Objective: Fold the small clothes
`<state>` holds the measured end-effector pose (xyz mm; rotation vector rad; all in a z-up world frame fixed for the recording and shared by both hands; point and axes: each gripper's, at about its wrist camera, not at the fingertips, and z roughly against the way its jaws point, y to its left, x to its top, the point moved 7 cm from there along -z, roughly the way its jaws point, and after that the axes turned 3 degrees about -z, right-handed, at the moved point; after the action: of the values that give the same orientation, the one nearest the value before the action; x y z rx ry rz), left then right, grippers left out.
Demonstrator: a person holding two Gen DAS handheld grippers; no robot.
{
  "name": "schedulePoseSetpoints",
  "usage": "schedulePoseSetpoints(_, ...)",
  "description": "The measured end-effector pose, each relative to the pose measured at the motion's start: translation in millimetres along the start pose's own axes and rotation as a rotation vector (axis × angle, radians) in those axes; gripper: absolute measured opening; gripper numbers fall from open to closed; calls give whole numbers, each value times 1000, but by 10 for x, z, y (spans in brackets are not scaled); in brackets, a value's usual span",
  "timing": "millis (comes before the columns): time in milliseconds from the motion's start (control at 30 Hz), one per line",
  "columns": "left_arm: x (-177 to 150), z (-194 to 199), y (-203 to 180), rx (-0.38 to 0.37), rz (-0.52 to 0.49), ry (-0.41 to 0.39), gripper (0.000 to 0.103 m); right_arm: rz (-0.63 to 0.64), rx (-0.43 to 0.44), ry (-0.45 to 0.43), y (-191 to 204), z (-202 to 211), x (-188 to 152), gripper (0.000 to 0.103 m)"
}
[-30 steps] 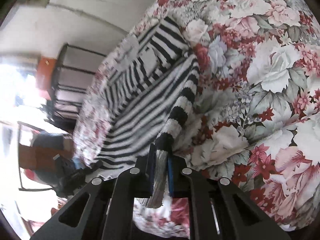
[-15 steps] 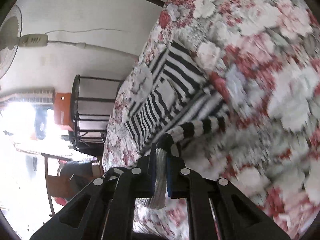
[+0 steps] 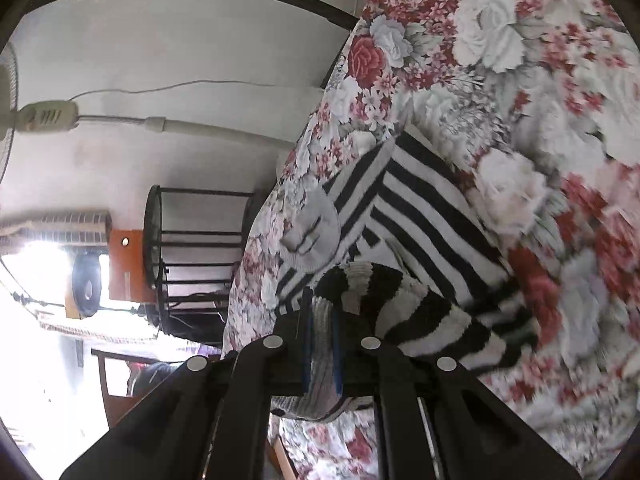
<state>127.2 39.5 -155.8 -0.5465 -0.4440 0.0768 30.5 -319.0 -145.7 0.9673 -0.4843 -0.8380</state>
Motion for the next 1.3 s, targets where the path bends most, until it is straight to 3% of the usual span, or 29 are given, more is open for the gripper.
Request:
schedulePoseSetpoints(367,360,-596,235,45,40,5,11,-90,-4,-24,-222,-671,663,10)
schedulePoseSetpoints(433,376,-693,282,90,30,13,18,-93,-15,-23,-289,-752,713,15)
schedulePoseSetpoints(533,409,-747,290,107,19,16,37,-104,-23,-22,-357,-789,791,26)
schedulePoseSetpoints(600,440,-718,291,114,18,-3,64,-104,-5,-23,-367,-746,827,30)
schedulePoseSetpoints(667,514,-573,340,200,4,-75,83,-90,7,-32,-340,-665,862,34)
schedulePoseSetpoints(733,570,-442,369,218,-1,-121,87,-59,38,-56,-262,-576,897,44)
schedulePoseSetpoints(767,582,-420,382,209,6,-123,88,-30,38,-83,-219,-514,924,56)
schedulePoseSetpoints(833,568,-422,416,182,31,-108,88,15,45,-97,-152,-461,959,60)
schedulePoseSetpoints(867,540,-453,414,170,33,-91,88,20,6,-127,-165,-415,972,58)
schedulePoseSetpoints(967,428,-576,284,153,-26,-39,88,79,-44,-111,-117,-442,920,26)
schedulePoseSetpoints(1033,338,-690,124,130,-96,4,88,108,-52,-44,-104,-585,807,22)
schedulePoseSetpoints(1100,189,-919,21,113,-162,102,88,145,-101,49,-150,-795,654,20)
schedulePoseSetpoints(1133,120,-1047,82,196,-186,126,88,158,-185,70,-243,-889,601,19)
schedulePoseSetpoints(1167,73,-1157,238,333,-196,146,88,159,-280,52,-363,-917,611,17)
schedulePoseSetpoints(1200,43,-1216,329,383,-190,167,84,158,-367,5,-525,-882,671,0)
schedulePoseSetpoints(1267,43,-1256,487,372,-126,180,83,160,-397,-14,-592,-836,708,0)
schedulePoseSetpoints(1300,77,-1206,488,350,-100,166,83,170,-404,-28,-534,-808,700,6)
